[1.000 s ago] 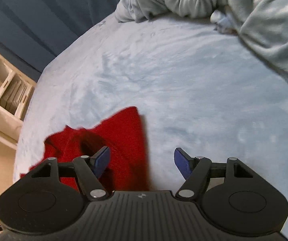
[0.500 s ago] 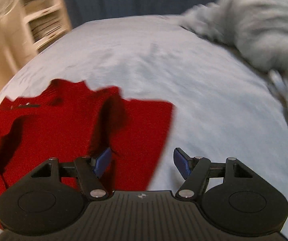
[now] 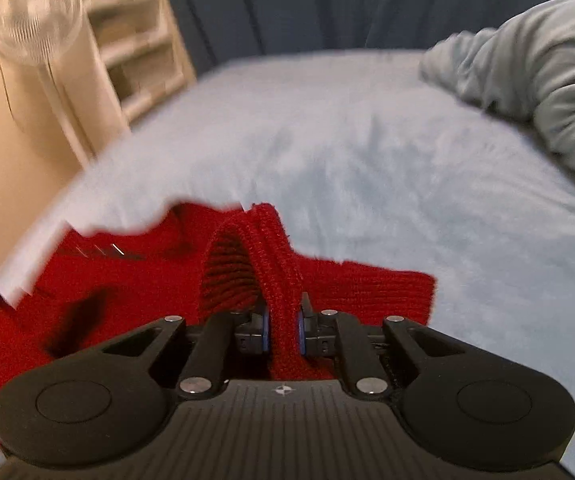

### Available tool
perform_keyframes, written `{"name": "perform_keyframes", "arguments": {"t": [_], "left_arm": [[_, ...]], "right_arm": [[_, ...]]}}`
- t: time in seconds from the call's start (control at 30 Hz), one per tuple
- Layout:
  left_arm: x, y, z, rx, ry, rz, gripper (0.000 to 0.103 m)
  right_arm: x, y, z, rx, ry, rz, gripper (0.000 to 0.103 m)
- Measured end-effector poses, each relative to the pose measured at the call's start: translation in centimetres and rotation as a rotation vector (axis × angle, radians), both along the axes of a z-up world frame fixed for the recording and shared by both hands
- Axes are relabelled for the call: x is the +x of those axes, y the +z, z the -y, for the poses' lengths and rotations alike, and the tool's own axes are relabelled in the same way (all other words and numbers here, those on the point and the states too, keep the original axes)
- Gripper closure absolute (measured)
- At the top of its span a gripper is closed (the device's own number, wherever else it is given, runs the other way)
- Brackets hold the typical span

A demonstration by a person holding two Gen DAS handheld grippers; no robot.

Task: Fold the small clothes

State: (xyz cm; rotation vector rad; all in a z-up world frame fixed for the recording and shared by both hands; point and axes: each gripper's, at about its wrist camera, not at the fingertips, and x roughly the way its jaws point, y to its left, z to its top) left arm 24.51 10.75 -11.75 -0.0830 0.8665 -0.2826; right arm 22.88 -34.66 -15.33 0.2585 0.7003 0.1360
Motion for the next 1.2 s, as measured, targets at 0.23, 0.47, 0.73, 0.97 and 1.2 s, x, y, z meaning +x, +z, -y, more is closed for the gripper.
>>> {"name": "perform_keyframes", "arguments": {"t": [0.23,0.47,0.73,0.97,1.2], "left_arm": [[-4.4,6.3,-2.8,-0.072,0.008,0.149,0.097],[3.5,8.1,-1.8,-0.107,0.085,0.214,0.097],[19.0,-4.4,3.6,0.087,0.148,-0.140,0.096],[17.2,-4.3,1.6,0.013,0.155,-0.032,0.096],[15.6,-1.8,1.1,-0.010,0.160,0.074,0.097]], "right_arm": [[-10.8,8.1,0.9,0.046,0.029,0.160,0.091],[-6.1,9.8,6.6,0.199,-0.089,0.209,0.091],[2.8,-6.4,11.3,0.406,-0.467,-0.273,0.089],[2.4,-5.6,11.3,0.352,-0.397,-0.147,0.090],[2.9,-0.8,9.3,0.289,-0.332,0.056,0.090]]}}
